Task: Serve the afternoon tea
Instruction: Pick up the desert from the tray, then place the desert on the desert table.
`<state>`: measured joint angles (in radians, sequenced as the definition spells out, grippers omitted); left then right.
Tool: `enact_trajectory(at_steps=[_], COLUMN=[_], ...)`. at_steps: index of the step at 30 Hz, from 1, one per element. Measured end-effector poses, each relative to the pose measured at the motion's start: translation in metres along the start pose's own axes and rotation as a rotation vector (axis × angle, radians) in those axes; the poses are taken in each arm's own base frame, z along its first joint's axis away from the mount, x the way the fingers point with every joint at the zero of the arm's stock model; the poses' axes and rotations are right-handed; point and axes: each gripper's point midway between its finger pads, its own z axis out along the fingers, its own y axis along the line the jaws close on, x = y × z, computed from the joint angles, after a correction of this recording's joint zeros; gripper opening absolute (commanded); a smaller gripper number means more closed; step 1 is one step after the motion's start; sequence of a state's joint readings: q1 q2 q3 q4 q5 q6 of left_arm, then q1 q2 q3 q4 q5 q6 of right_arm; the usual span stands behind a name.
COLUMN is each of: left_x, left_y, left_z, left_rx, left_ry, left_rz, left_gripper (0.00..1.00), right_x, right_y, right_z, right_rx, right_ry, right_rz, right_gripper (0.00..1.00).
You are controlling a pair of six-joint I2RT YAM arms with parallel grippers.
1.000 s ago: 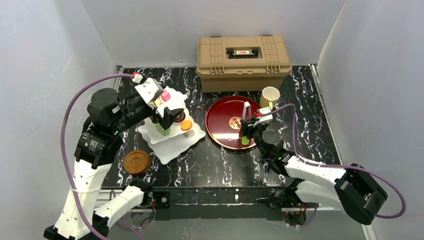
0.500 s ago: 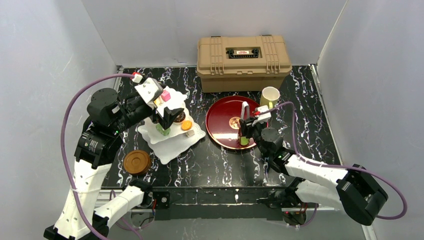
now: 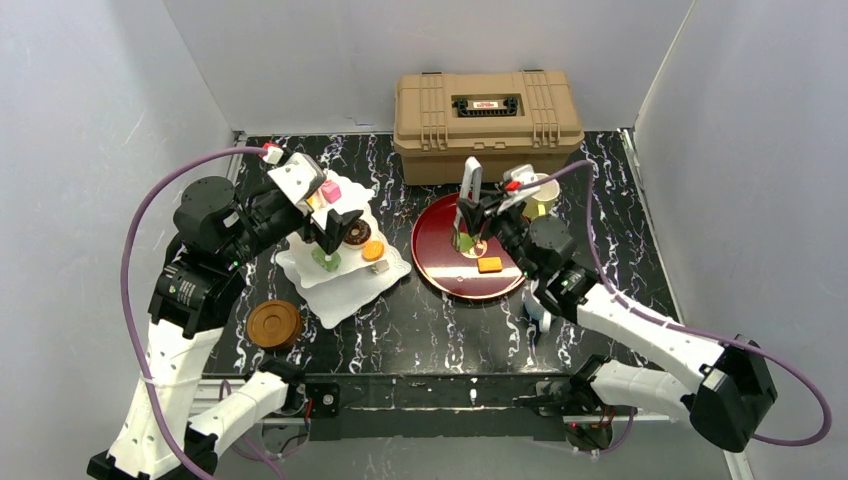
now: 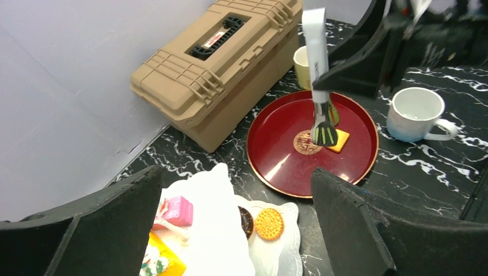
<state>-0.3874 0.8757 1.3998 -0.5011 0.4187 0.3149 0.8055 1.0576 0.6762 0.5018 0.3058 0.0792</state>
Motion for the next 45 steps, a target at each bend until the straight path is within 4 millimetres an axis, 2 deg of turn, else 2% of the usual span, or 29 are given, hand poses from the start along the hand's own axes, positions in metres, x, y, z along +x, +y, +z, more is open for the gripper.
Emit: enact_trajectory(at_steps=[5,7,10,16,22,27,31,35,45], left_x=[0.001,0.0,-0.002,0.0,0.012,0.007,-0.003,-0.01,-0.006], left_y=[0.01,0.013,0.017,0.026,0.037,0.049,0.053,0.053,0.051], left_z=[-0.001,-0.002,-0.003,-0.007,-0.012,-0.019,-0.028,-0.035,-0.034], left_rx=[-0.058,-0.077,-0.101,-0.16,-0.248,-0.327,-0.366,-0.381,-0.379], left_ry=[0.008,0.008,0.001,-0.003,0.011,-0.01,-0.051,-0.082,-0.09], left_rz=[0.003,-0.002,-0.003,-0.002,-0.009,-0.005,0.001,0.006,-0.027], left_gripper=[0.99,0.99,0.99,0.99,0.99,0.99,0.99,0.99,0.99], right_x=[-0.073,-0.095,-0.118,-0.144,-0.153,-0.15,-0.144,-0.14,-0.144], right_y=[0.029,0.043,0.065,0.114,0.167,0.202,0.214,0.217,0.22], right_z=[0.014,0.018,0.025,0.04,0.049,0.062,0.072,0.079,0.09], right_rx=[-0.094,-0.139,-0.202,-0.31,-0.411,-0.467,-0.479,-0.476,-0.462], right_ry=[-0.104,-0.136,-0.156,-0.159,-0.158,-0.15,-0.142,-0.137,-0.176], right_rz=[0.032,0.048,0.063,0.074,0.082,0.076,0.07,0.066,0.077], right_gripper=[0.16,0.16,0.16,0.16,0.16,0.16,0.16,0.16,0.17])
